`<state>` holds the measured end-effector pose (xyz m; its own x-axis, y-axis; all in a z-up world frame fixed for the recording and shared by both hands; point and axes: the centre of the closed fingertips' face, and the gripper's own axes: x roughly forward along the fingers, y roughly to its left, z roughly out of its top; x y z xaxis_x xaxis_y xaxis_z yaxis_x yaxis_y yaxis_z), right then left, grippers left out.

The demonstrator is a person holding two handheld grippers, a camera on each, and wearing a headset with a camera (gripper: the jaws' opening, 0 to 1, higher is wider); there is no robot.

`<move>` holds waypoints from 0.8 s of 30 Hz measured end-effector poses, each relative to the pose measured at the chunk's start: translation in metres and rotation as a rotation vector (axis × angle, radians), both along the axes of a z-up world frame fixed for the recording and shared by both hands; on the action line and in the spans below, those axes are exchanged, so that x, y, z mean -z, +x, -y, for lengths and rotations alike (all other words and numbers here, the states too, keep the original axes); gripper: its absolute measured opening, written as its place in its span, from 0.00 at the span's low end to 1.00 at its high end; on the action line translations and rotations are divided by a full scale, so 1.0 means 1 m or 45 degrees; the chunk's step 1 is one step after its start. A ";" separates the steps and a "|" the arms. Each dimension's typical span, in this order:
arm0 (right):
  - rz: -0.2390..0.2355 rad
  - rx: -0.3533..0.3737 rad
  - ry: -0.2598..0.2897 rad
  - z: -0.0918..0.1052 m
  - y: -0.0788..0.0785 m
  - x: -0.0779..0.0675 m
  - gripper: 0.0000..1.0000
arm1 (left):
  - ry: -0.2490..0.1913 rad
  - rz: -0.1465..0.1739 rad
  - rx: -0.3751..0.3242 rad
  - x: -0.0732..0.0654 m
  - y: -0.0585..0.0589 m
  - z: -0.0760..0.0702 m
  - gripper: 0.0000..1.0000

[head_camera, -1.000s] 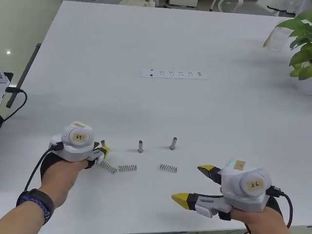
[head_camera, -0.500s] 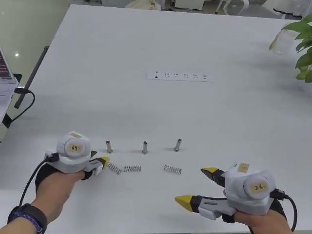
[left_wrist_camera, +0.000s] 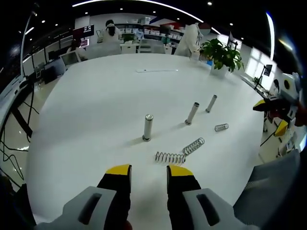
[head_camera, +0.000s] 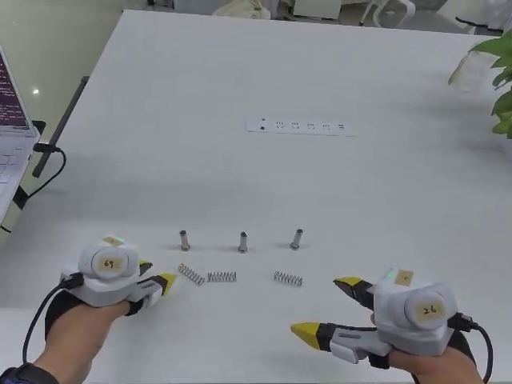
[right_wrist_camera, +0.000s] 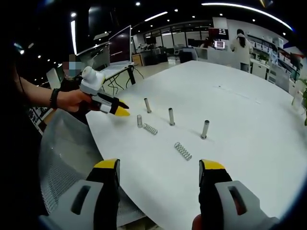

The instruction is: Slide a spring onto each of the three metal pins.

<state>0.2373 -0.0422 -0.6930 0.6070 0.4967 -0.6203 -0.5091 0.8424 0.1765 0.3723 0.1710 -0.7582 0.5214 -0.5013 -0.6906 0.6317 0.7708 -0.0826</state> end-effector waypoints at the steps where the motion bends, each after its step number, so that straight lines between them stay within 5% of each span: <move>1: 0.001 -0.002 -0.001 0.000 0.000 0.000 0.65 | -0.003 0.001 0.001 0.000 0.000 0.000 0.23; 13: 0.003 -0.005 -0.005 0.000 0.000 -0.001 0.65 | 0.032 0.027 0.090 -0.002 -0.002 0.002 0.23; 24: 0.001 -0.007 -0.001 -0.001 0.000 -0.001 0.65 | 0.141 0.081 0.302 -0.004 -0.008 0.006 0.24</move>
<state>0.2369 -0.0409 -0.6921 0.6048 0.4999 -0.6199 -0.5141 0.8396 0.1755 0.3644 0.1654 -0.7540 0.4426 -0.5379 -0.7175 0.7967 0.6030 0.0394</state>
